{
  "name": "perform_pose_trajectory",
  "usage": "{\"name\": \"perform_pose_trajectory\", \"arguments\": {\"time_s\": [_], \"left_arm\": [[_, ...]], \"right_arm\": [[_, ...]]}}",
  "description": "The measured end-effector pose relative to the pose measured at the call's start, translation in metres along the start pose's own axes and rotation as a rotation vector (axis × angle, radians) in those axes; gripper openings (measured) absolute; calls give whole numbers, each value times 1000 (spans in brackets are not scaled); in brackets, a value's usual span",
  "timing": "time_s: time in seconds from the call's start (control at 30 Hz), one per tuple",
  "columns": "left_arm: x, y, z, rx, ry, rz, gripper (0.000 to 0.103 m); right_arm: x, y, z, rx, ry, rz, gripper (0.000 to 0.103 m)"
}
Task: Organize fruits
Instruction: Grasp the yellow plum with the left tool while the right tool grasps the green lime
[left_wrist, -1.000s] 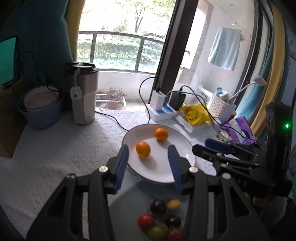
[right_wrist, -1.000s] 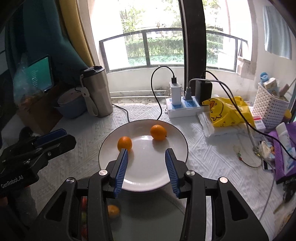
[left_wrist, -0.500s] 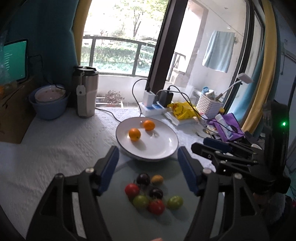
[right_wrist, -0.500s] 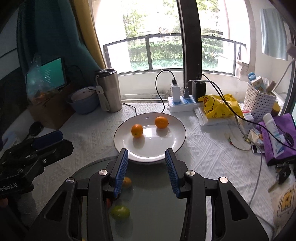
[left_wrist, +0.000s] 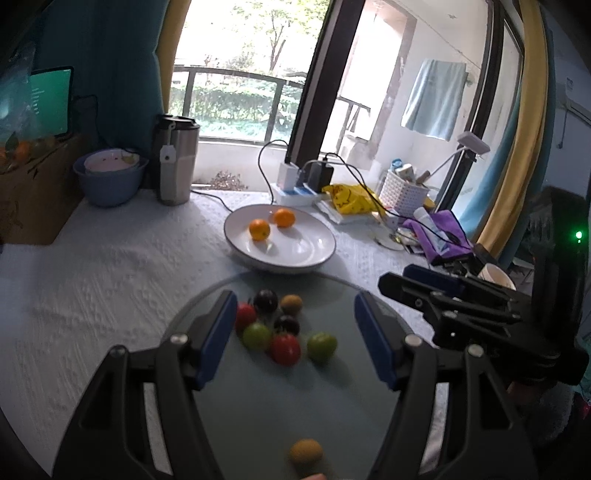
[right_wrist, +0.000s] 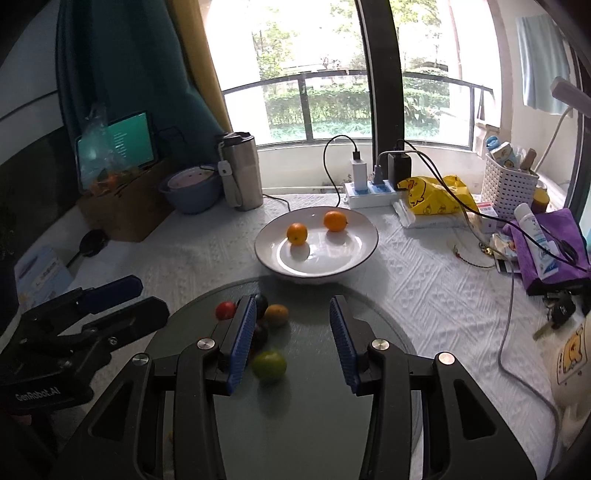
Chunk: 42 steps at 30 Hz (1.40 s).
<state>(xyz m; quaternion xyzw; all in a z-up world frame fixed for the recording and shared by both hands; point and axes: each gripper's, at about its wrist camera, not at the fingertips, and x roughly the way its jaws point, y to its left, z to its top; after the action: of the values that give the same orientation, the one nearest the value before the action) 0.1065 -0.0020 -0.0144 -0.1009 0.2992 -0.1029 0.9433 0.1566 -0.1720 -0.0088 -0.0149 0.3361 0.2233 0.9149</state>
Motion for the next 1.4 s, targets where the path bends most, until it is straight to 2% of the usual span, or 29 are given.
{"name": "perform_pose_trajectory", "arguments": {"time_s": [0.2,0.6,0.93,1.23,1.27,1.4], "left_arm": [[-12,-10,-25,13,-8,14,67],[-16,-15,-76,-15,91,74,67],[-5,-26,-96,24,177,64,67],[6,-20,-104,23,219,78,66],[7,-19,-105,24,224,79,58],[14,-17,-105,32,243,74,41]], "right_arm": [[-17,5,-23,-4,-8,9,44],[-31,-1,-64,-6,26,36,44],[-25,-8,-87,30,61,42,44],[-11,-6,-87,23,91,49,44],[-9,-6,-86,22,94,49,44],[-1,-5,-87,21,106,51,44]]}}
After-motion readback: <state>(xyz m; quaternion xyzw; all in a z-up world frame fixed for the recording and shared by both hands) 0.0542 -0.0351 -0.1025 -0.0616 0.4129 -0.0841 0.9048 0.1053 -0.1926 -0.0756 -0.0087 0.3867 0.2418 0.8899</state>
